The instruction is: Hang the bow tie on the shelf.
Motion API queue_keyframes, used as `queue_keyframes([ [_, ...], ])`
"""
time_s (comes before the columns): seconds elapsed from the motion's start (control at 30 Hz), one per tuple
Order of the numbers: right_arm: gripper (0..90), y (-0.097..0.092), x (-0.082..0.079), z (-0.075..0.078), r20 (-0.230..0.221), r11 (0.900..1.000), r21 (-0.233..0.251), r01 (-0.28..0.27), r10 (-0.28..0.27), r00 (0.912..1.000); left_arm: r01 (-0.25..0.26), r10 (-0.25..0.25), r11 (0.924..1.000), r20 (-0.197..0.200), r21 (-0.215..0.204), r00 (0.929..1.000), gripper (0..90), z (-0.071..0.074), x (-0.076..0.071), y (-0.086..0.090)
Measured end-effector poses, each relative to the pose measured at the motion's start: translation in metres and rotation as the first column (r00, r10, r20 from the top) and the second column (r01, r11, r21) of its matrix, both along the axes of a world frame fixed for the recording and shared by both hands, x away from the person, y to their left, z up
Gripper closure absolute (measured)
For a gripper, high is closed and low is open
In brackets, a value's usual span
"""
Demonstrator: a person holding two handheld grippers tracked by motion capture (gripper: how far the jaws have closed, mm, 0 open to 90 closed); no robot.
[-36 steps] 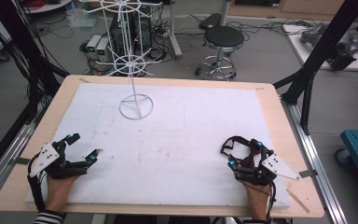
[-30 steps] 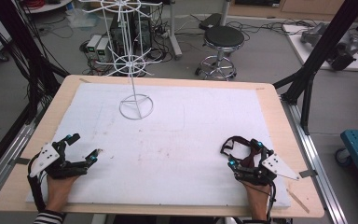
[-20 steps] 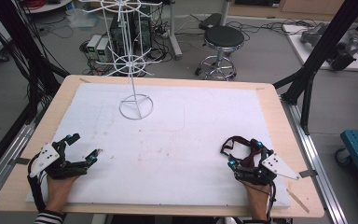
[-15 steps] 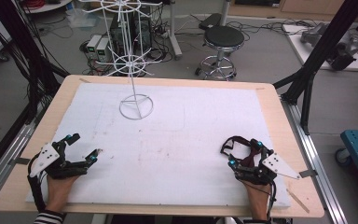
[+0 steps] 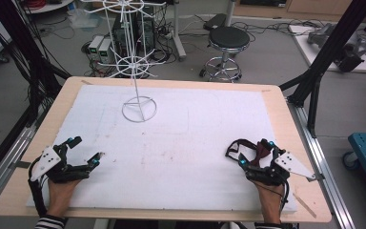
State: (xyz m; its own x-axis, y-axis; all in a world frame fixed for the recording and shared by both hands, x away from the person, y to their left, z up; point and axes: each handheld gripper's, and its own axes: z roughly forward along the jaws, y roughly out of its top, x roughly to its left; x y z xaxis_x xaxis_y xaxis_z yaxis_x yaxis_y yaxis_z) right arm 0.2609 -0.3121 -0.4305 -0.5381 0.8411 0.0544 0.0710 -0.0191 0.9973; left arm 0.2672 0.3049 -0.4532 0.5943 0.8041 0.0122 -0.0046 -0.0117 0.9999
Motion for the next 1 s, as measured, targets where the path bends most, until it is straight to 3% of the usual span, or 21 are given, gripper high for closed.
queue_keyframes([
  [0.23,0.8,-0.009,0.002,0.014,-0.033,0.9994,-0.032,0.011,-0.012,0.9994,0.000,0.000,1.0000,0.000,0.001,1.0000,6.2,0.000,0.000,0.000],
  [0.33,0.8,-0.011,0.006,0.020,-0.067,0.9981,-0.061,0.009,-0.013,0.9976,-0.001,0.001,1.0000,0.001,0.004,1.0000,6.2,0.000,0.000,0.000],
  [0.37,0.8,-0.014,0.008,0.023,-0.098,0.9964,-0.083,0.018,-0.026,0.9949,-0.001,0.001,1.0000,0.001,0.004,1.0000,6.2,0.000,0.000,0.000],
  [0.53,0.8,-0.018,0.013,0.027,-0.152,0.9939,-0.105,0.033,-0.049,0.9872,-0.001,0.001,1.0000,0.000,0.003,1.0000,6.2,0.000,0.000,0.000],
  [0.57,0.8,-0.021,0.016,0.028,-0.191,0.9934,-0.110,0.030,-0.051,0.9803,-0.001,0.001,1.0000,0.000,0.003,1.0000,6.2,0.000,0.000,0.000],
  [0.87,0.8,-0.025,0.017,0.031,-0.275,0.9901,-0.137,0.031,-0.068,0.9591,0.002,-0.002,1.0000,-0.001,0.004,1.0000,6.2,0.000,0.000,0.000],
  [0.93,0.9,-0.027,0.018,0.034,-0.331,0.9860,-0.158,0.054,-0.104,0.9380,0.002,-0.002,1.0000,0.001,0.006,1.0000,6.2,0.000,0.000,0.000],
  [0.97,0.9,-0.027,0.018,0.034,-0.331,0.9860,-0.158,0.054,-0.104,0.9380,0.002,-0.002,1.0000,0.001,0.006,1.0000,6.2,0.000,0.000,0.000],
  [1.0,1.0,-0.027,0.017,0.035,-0.361,0.9826,-0.174,0.066,-0.126,0.9239,0.001,-0.001,1.0000,0.000,0.007,1.0000,6.2,0.000,-0.001,0.000],
])
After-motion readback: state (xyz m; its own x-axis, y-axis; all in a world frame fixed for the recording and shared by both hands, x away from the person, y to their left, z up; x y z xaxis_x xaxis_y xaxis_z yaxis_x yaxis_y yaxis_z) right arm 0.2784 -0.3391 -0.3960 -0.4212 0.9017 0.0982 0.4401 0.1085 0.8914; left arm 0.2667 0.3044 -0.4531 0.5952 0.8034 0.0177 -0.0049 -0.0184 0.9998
